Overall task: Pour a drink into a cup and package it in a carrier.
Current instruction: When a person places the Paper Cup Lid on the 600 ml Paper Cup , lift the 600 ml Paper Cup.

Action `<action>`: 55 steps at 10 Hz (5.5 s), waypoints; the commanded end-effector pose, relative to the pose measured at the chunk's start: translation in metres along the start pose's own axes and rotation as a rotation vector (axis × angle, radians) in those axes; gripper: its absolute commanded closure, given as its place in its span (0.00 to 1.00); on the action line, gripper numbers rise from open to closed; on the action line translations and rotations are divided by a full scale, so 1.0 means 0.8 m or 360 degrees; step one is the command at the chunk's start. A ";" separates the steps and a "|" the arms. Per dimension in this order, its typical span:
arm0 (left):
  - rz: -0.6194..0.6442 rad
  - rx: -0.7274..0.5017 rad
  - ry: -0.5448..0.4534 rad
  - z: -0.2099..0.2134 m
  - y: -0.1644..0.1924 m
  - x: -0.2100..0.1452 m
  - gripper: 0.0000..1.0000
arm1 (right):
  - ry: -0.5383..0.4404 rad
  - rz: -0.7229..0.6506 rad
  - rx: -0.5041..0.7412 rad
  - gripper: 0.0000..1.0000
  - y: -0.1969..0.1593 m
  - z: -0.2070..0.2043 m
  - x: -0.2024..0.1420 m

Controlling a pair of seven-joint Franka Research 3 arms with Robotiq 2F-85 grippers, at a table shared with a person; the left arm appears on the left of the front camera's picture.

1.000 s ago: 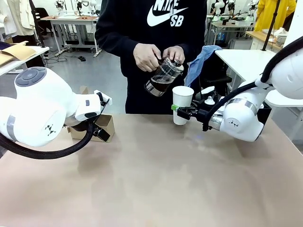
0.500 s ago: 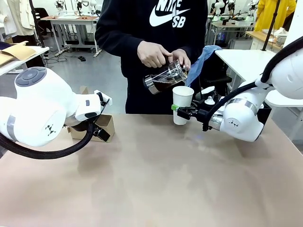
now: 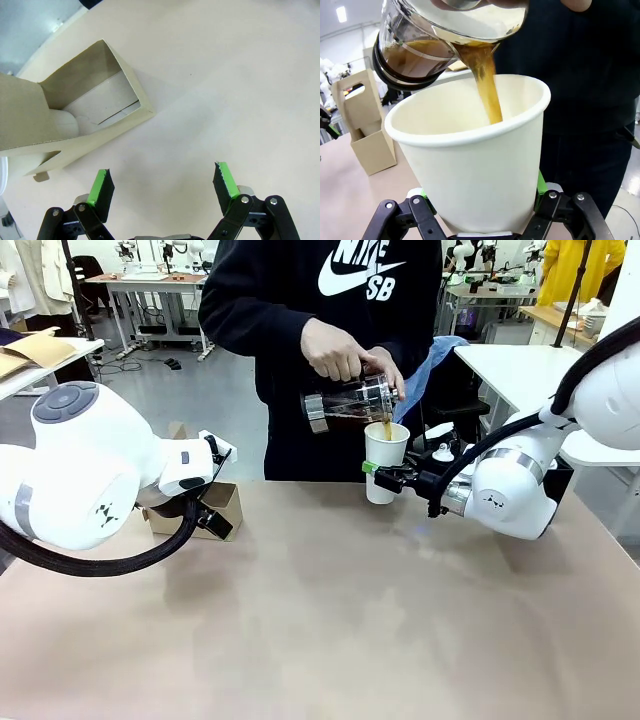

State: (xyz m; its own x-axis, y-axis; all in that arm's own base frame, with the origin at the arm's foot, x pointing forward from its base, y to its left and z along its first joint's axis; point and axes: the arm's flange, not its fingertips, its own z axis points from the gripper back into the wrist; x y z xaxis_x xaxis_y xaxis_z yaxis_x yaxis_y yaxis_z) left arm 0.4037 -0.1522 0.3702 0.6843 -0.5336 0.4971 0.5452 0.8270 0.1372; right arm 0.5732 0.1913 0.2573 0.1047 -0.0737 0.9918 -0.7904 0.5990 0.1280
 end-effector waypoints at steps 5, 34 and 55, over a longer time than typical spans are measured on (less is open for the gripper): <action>0.0000 -0.0002 -0.0001 0.000 0.000 0.000 0.00 | -0.0016 -0.0013 -0.0028 0.19 0.003 -0.002 0.002; 0.0000 -0.0002 -0.0001 0.000 0.000 0.000 0.00 | -0.0016 -0.0013 -0.0028 0.19 0.003 -0.002 0.002; 0.0000 -0.0002 -0.0001 0.000 0.000 0.000 0.00 | -0.0016 -0.0013 -0.0028 0.19 0.003 -0.002 0.002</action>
State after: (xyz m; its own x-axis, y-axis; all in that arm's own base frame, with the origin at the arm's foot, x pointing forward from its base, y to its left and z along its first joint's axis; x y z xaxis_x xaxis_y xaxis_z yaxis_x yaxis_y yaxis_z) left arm 0.4037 -0.1522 0.3702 0.6843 -0.5336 0.4971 0.5452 0.8270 0.1372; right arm 0.5729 0.1908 0.2562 0.1072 -0.0722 0.9916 -0.7895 0.6001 0.1290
